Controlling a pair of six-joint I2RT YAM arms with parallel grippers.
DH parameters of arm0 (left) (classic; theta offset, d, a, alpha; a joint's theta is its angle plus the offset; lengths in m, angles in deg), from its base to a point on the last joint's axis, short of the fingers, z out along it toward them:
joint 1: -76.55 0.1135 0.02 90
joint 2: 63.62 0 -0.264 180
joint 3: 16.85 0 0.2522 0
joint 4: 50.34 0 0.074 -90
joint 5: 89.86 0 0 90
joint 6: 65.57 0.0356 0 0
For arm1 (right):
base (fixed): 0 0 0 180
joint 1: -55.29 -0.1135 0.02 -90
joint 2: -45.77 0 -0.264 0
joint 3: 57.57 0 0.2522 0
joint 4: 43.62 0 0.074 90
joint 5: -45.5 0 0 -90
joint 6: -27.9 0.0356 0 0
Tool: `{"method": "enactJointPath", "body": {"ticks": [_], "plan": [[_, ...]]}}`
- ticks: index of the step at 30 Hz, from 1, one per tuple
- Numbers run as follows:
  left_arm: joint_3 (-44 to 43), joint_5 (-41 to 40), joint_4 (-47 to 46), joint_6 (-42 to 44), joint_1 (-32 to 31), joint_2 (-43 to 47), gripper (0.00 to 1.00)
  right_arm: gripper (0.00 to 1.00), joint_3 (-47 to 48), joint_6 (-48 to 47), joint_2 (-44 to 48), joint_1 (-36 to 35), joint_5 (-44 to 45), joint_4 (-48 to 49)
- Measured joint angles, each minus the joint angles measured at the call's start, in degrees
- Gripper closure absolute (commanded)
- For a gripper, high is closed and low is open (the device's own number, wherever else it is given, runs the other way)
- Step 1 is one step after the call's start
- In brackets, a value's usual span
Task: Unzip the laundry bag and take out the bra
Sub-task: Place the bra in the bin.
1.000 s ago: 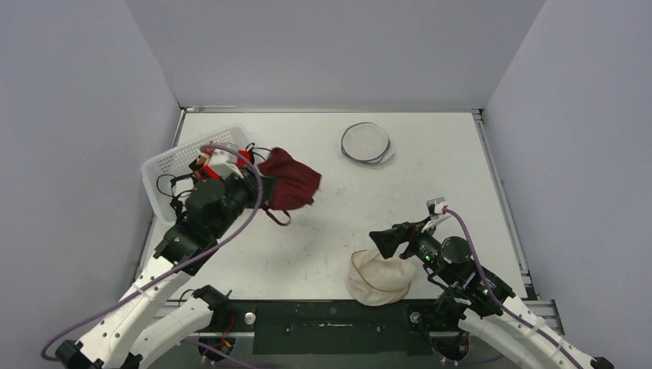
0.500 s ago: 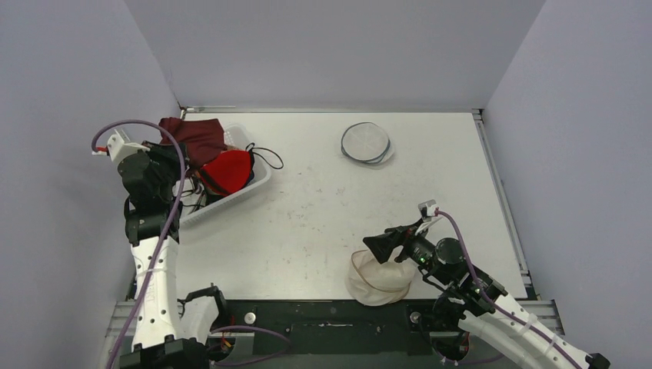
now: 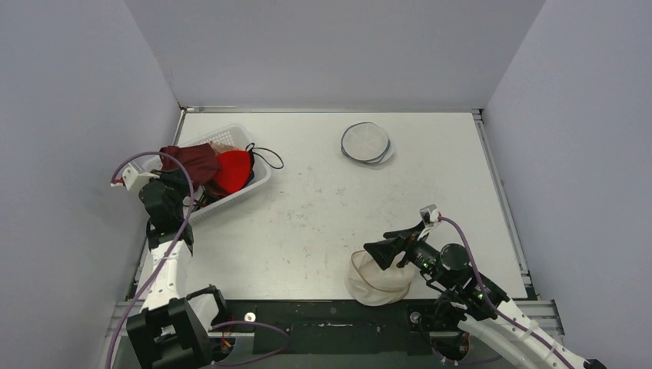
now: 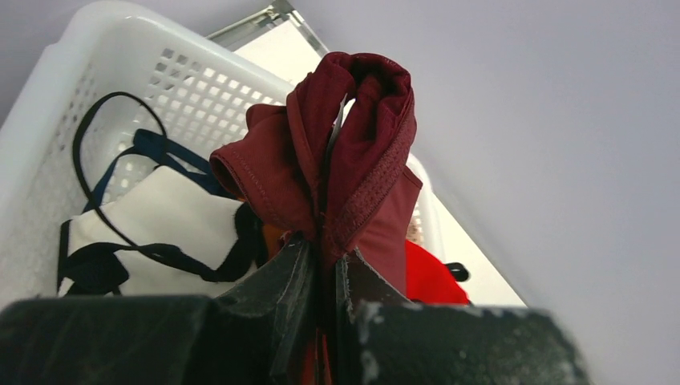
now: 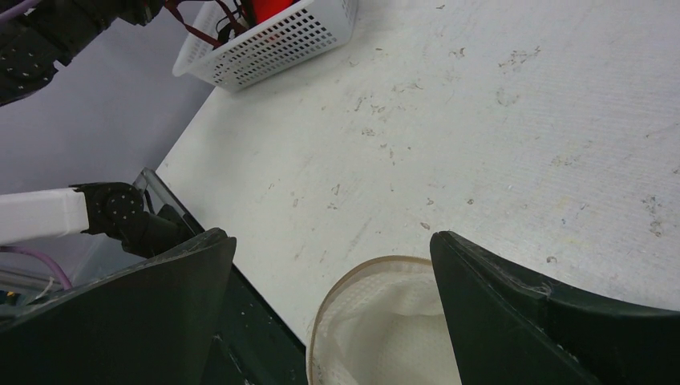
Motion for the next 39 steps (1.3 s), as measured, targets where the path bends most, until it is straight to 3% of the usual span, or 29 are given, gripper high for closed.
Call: {"method": "enactJointPath", "body": {"ticks": [9, 10, 12, 14, 18, 25, 29, 32, 36, 39], "plan": [[6.08, -2.84, -8.59, -1.99, 2.51, -5.07, 0.98, 0.02, -0.28, -0.02, 0.39, 0.0, -0.68, -0.22], [6.29, -3.37, -8.41, -2.43, 2.51, -5.09, 0.89, 0.02, -0.28, -0.04, 0.39, 0.0, -0.7, -0.33], [6.36, -4.76, -7.76, -3.28, 2.51, -5.09, 0.6, 0.02, -0.28, -0.22, 0.39, 0.0, -0.68, -0.63], [6.36, -5.88, -6.84, -3.61, 2.54, -5.03, 0.48, 0.02, -0.28, -0.42, 0.39, 0.0, -0.66, -1.05], [5.81, -6.97, -2.1, -4.42, 2.54, -4.17, 0.33, 0.02, -0.28, -0.63, 0.37, 0.0, -0.66, -1.14], [-1.11, -10.32, 12.96, -4.09, 2.43, 2.01, 0.2, 0.02, -0.26, -0.57, -1.77, 0.0, -0.83, -0.63], [-7.39, -14.95, 22.95, -3.08, 1.73, 4.68, 0.18, 0.02, -0.22, -0.35, -2.97, 0.0, -1.27, 0.46], [-10.86, -18.1, 28.65, -2.36, 0.98, 6.12, 0.24, 0.02, -0.13, -0.17, -3.28, 0.0, -1.53, 0.68], [-11.74, -16.13, 30.32, -1.62, 0.04, 8.28, 0.44, 0.02, -0.02, 0.11, -3.23, 0.0, -1.64, 0.72], [-11.72, -8.26, 27.5, -1.92, -0.2, 7.23, 0.68, 0.02, -0.02, 0.63, -3.15, 0.0, -1.79, 0.68]]}}
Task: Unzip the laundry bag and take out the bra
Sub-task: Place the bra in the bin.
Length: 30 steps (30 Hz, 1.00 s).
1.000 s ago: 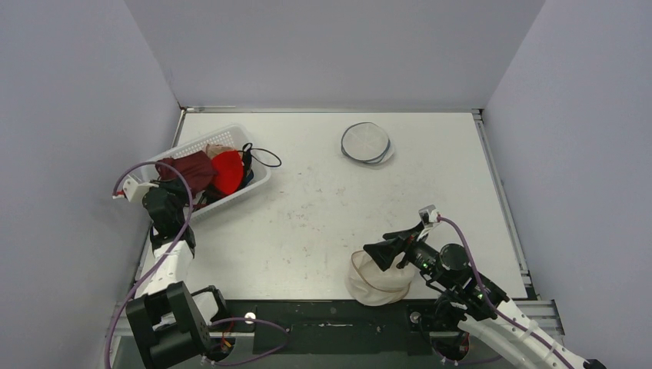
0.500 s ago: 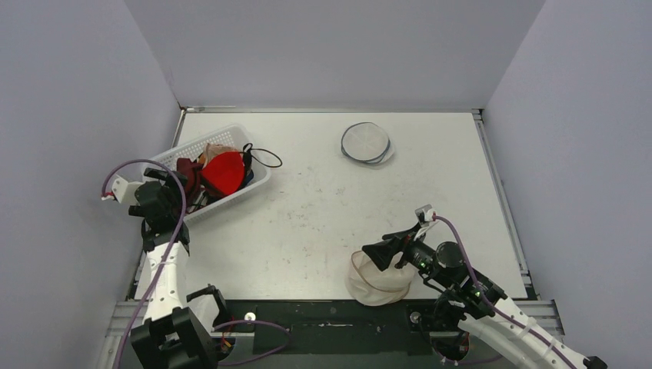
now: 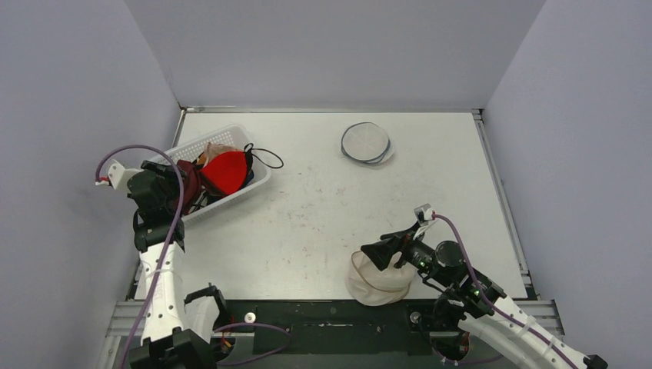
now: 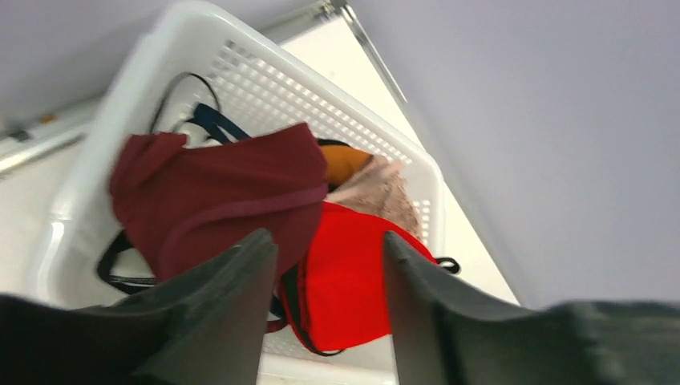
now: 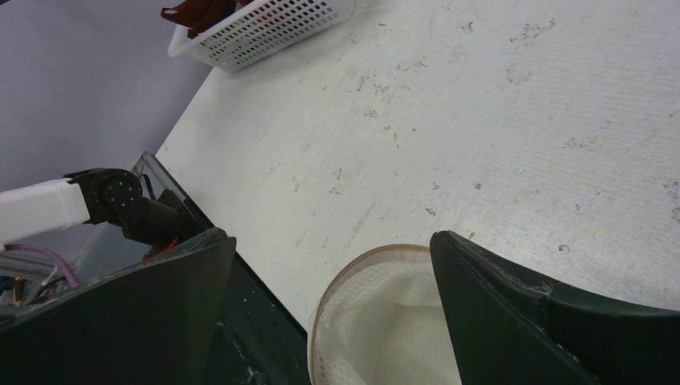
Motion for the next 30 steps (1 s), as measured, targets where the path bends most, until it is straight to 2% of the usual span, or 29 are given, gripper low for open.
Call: {"method": "enactJointPath", "body": {"ticks": [1, 2, 4, 6, 9, 12, 17, 20, 23, 26, 30], "plan": [[0.0, 0.63, -0.46, -0.2, -0.04, -0.87, 0.78, 0.02, 0.0, 0.09, 0.07, 0.0, -0.02, 0.0], [0.02, 2.82, -1.4, -0.46, -0.04, -2.56, 0.81, 0.02, 0.0, 0.2, 0.13, 0.0, -0.02, 0.02], [0.02, 6.86, -3.54, -1.36, -0.04, -6.16, 0.83, 0.02, 0.0, 0.31, 0.35, 0.0, 0.0, 0.0], [0.66, 10.91, -5.14, -1.99, -0.44, -9.25, 0.81, 0.02, 0.0, 0.33, 0.37, 0.0, 0.02, -0.02], [2.01, 13.57, -6.16, -2.58, -3.85, -9.66, 0.67, 0.02, 0.26, 0.28, 0.22, 0.0, 0.7, -0.52], [1.99, 12.76, -6.21, -1.79, -14.34, -6.27, 0.56, 0.02, 1.84, 0.11, -0.48, 0.0, 2.64, -2.27], [0.7, 7.39, -5.05, 0.55, -40.44, 0.22, 0.44, 0.02, 7.08, 0.04, -3.02, 0.0, 10.21, -5.55], [0.26, 1.77, -4.24, 1.92, -56.63, 0.66, 0.34, 0.03, 8.81, 0.87, -4.92, 0.0, 16.15, -6.95], [0.22, -2.6, -2.58, 2.8, -68.43, -1.6, 0.25, 0.03, 8.92, 2.62, -7.28, 0.0, 21.44, -9.66], [-0.02, -4.31, -1.49, 3.74, -75.78, -6.19, 0.2, 0.03, 8.9, 4.37, -8.61, 0.0, 24.83, -12.15], [0.0, -3.26, -0.98, 5.09, -79.41, -12.94, 0.18, 0.02, 8.87, 6.16, -8.13, 0.0, 27.69, -14.08]]}}
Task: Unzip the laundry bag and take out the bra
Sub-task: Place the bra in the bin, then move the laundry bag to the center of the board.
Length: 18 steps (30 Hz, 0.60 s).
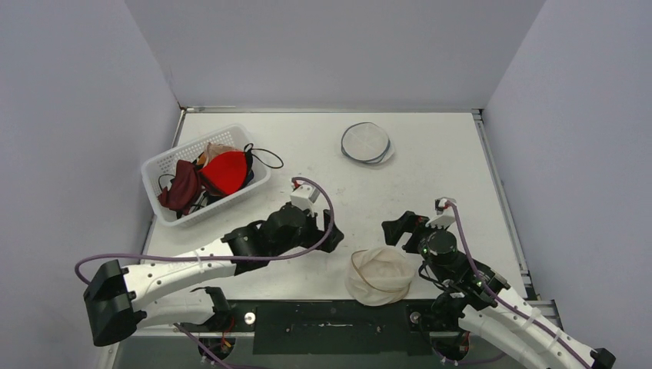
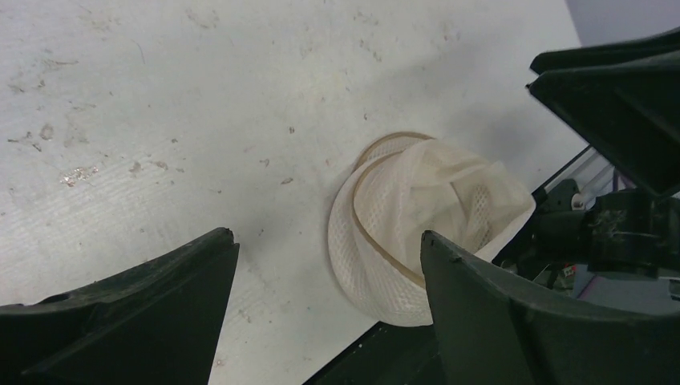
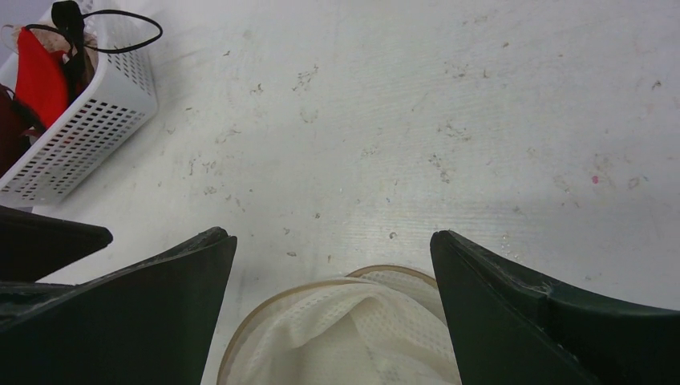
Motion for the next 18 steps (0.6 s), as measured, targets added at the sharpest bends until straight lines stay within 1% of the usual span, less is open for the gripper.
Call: {"method": "enactJointPath", "body": {"ticks": [6, 11, 16, 18], "plan": [[0.0, 4.63, -0.39, 2.58, -0.44, -5.84, 0.19, 0.02, -0.24, 1.53, 0.87, 0.0, 1.38, -1.25], [-0.15, 10.82, -3.13, 3.39, -0.46, -12.48, 0.2, 0.02, -2.36, 2.67, 0.83, 0.0, 1.09, -0.96], [-1.92, 16.48, -7.37, 2.21, -1.11, -20.52, 0.25, 0.02, -4.81, 3.74, 0.79, 0.0, -0.31, -0.87], [-2.67, 18.1, -8.85, 1.33, -1.33, -23.08, 0.3, 0.02, -5.2, 4.02, 0.79, 0.0, -0.79, -0.74]]}}
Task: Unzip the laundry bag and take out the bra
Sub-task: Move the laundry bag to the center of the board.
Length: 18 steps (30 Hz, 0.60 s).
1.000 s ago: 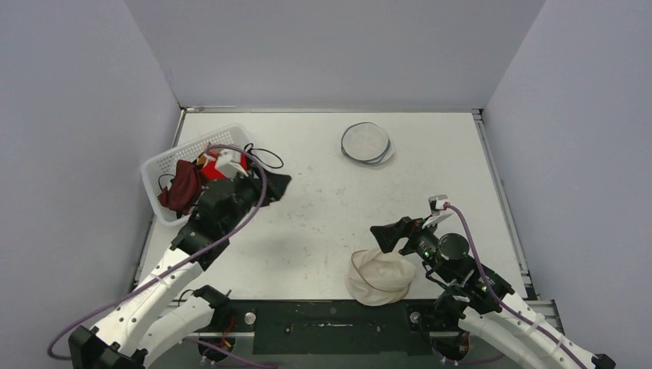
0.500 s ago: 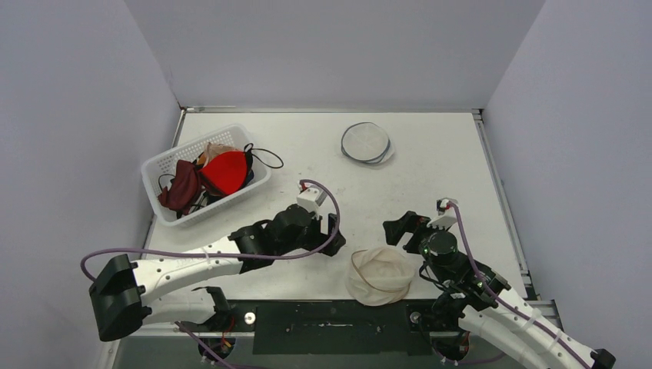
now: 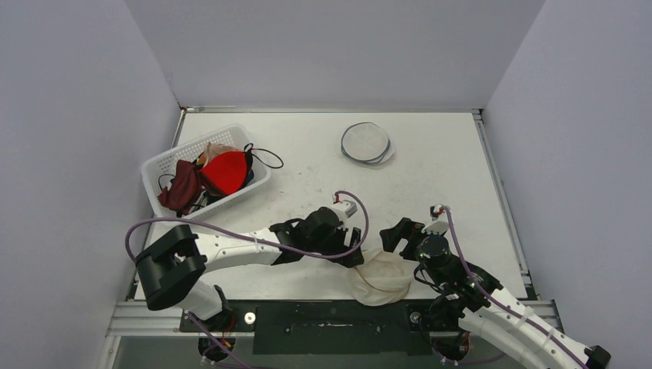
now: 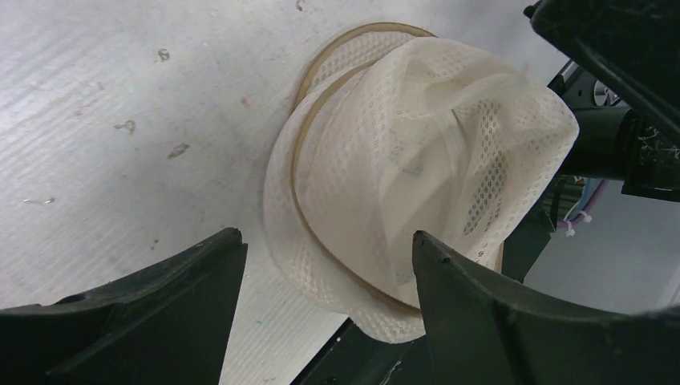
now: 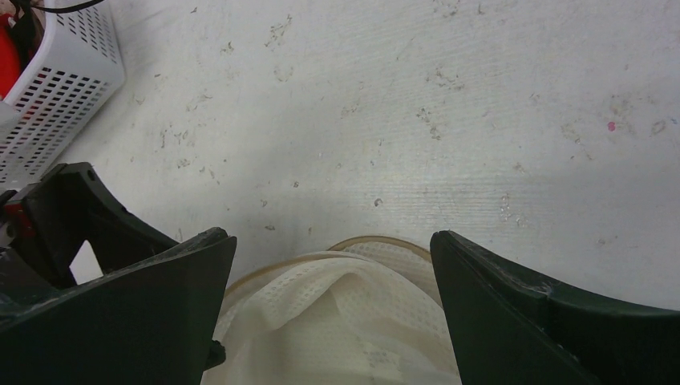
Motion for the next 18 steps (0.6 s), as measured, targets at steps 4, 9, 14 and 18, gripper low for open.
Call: {"method": "enactJointPath", "body": {"ticks": [4, 9, 14, 18], "plan": [[-1.29, 2.01, -1.33, -1.18, -0.46, -3.72, 0.63, 0.02, -0.15, 0.37, 0.02, 0.0, -0.9, 0.26], [-1.4, 2.73, -2.71, -2.21, -0.61, -4.94, 1.0, 0.02, -0.17, 0.37, -0.07, 0.0, -1.64, 0.85], [5.07, -2.95, -4.98, -2.25, -0.02, 4.24, 1.0, 0.02, -0.07, -0.26, -3.04, 0.0, -2.36, 1.53], [10.19, -9.77, -4.94, -0.39, 1.99, 20.76, 1.0, 0.02, 0.22, -1.31, -5.84, -0.07, -2.6, 1.77]]}}
